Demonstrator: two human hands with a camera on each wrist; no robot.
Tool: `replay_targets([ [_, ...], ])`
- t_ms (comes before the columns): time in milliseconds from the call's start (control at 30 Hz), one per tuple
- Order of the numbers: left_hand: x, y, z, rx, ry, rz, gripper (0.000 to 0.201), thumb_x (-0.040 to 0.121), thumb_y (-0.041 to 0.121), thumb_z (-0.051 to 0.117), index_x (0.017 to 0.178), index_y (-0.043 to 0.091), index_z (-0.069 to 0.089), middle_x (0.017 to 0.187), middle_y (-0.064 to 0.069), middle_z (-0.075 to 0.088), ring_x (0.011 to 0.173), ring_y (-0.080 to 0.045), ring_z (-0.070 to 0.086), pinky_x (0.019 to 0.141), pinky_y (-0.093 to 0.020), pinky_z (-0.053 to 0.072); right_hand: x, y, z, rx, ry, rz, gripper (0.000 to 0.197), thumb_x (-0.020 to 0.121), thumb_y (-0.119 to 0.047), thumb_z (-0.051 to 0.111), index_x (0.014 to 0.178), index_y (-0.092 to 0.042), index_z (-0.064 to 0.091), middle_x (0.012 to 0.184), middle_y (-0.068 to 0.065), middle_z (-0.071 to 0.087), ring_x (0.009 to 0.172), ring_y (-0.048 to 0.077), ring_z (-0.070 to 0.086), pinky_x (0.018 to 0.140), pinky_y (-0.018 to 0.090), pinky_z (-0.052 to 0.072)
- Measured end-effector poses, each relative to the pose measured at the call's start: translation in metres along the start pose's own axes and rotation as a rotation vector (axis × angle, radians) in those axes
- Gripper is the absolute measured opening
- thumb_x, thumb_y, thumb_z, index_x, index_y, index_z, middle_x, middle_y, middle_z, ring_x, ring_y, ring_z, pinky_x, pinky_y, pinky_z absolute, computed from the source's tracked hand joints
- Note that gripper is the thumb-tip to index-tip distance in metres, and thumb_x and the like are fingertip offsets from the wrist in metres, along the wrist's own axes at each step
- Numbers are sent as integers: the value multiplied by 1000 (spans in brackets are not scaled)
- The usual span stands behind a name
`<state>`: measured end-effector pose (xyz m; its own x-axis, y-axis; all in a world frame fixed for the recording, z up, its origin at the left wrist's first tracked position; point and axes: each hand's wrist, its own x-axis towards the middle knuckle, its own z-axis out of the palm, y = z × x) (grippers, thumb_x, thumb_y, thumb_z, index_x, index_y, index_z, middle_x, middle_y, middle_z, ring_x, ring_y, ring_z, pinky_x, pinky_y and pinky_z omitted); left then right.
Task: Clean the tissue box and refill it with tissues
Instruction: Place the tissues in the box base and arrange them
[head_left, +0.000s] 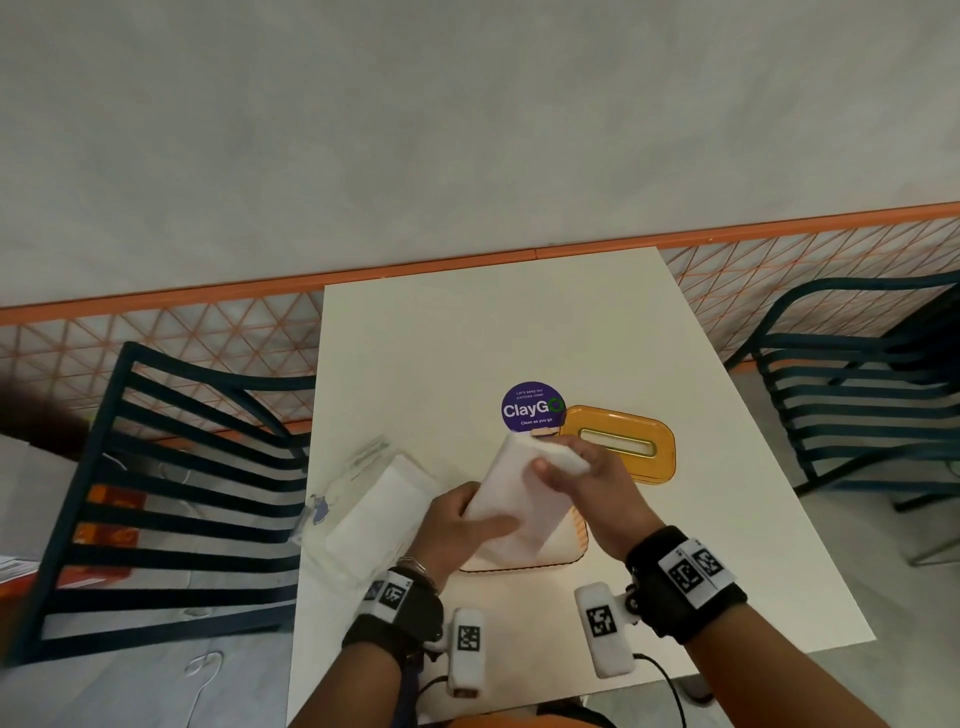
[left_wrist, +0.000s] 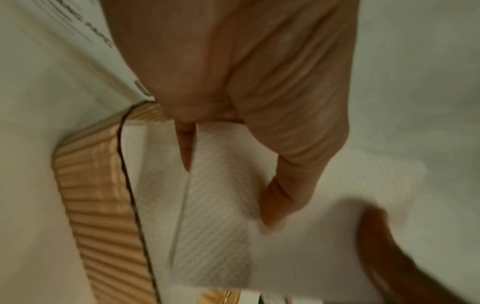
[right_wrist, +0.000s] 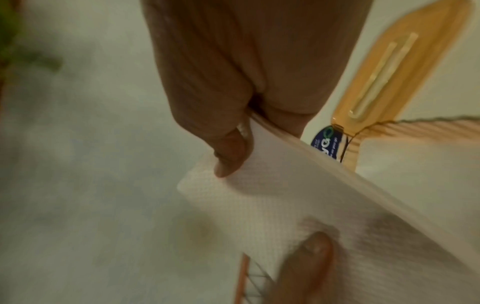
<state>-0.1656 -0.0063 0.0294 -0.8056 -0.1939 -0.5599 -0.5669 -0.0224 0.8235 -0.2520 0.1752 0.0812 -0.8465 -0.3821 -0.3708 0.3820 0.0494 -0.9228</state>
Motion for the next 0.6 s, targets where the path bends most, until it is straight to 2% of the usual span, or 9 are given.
replay_targets([
  [100,-3,-6,-11,-331,15,-80,39,75,14,88,111,10,75,110,-14,78,105,-35,73,97,-54,57,7,1,-13,113,56,102,22,87,-12,75,108,-8,73,106,12,76,93,27,71,82,41,59],
  [167,-5,-8,-12,-521,48,-115,34,83,6,79,116,5,73,114,-16,77,108,-34,73,99,-51,55,13,9,-21,-4,45,175,23,87,-11,76,109,-6,73,106,12,77,98,31,73,89,45,59],
  [200,-6,-9,-12,-557,69,-128,31,86,6,76,117,5,73,113,-15,77,107,-32,73,98,-49,55,16,16,-25,-96,37,207,21,86,-11,77,106,-7,73,103,11,78,97,31,73,88,44,59],
  [267,-6,-13,-13,-465,144,-148,25,87,8,76,112,7,75,106,-11,79,99,-29,75,88,-42,59,19,29,-29,-358,35,241,18,82,-16,81,98,-13,74,96,10,78,89,27,73,83,42,59],
  [333,-3,-20,-13,-197,237,-139,20,84,12,79,104,13,77,98,-5,81,90,-24,75,79,-37,60,21,42,-30,-619,52,255,18,79,-22,83,94,-17,73,90,6,76,85,24,70,81,41,58],
  [400,-1,-25,-12,45,290,-96,22,79,16,81,100,19,75,94,3,80,89,-17,75,84,-40,62,21,49,-28,-777,82,262,22,79,-23,81,97,-16,72,90,2,74,86,23,69,81,37,57],
  [467,0,-24,-10,213,310,-74,33,75,20,83,105,24,71,95,9,77,91,-14,73,86,-36,60,21,52,-25,-861,102,260,24,80,-21,79,101,-13,70,93,4,73,88,25,68,80,35,56],
  [533,-1,-22,-9,289,332,-67,48,74,21,85,117,23,65,103,5,74,96,-16,71,82,-27,55,21,54,-24,-911,112,254,25,82,-19,78,104,-12,70,98,8,73,88,26,68,80,35,56],
  [600,-2,-20,-7,307,355,-56,59,74,20,86,127,23,59,112,-1,72,101,-20,68,83,-25,52,22,53,-22,-967,114,251,28,84,-18,76,109,-11,70,104,8,72,88,22,64,77,29,51],
])
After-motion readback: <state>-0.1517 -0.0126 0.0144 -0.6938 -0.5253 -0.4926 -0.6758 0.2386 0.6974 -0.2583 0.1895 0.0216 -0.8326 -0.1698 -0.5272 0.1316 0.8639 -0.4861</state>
